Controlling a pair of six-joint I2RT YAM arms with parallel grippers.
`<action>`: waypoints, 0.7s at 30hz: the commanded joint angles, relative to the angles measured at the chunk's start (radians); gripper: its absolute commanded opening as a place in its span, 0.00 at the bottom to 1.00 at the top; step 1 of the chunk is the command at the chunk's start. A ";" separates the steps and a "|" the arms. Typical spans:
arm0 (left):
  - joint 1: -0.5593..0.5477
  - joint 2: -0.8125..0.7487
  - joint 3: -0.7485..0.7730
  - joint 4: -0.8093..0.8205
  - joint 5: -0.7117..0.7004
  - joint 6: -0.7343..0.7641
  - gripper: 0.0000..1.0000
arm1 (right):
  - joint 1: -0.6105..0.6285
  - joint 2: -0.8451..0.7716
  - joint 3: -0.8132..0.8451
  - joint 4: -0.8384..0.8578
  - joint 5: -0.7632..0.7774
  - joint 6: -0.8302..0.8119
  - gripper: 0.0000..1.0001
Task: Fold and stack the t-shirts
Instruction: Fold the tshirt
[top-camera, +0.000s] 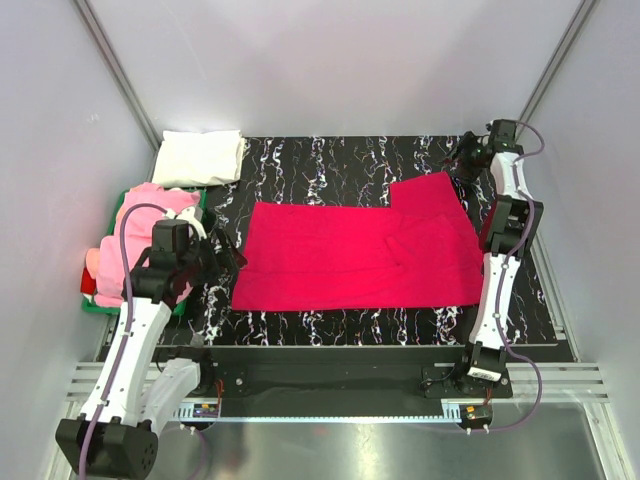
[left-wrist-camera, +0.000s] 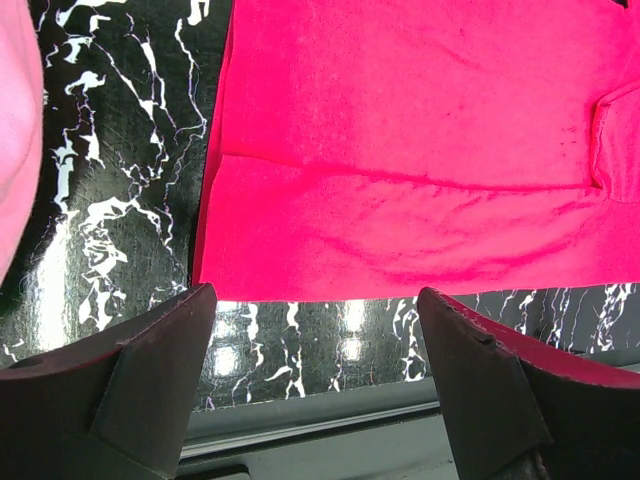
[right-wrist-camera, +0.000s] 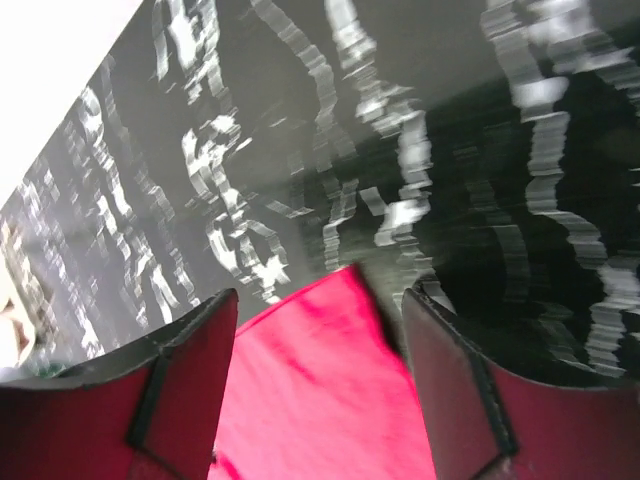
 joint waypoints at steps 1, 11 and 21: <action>0.008 -0.007 -0.008 0.054 0.027 0.016 0.87 | 0.040 0.006 -0.065 -0.051 -0.030 -0.026 0.72; 0.011 -0.012 -0.011 0.055 0.029 0.016 0.86 | 0.053 -0.039 -0.149 -0.023 -0.038 -0.018 0.27; 0.013 -0.007 -0.009 0.055 0.026 0.016 0.86 | 0.053 -0.103 -0.178 0.001 -0.031 -0.050 0.00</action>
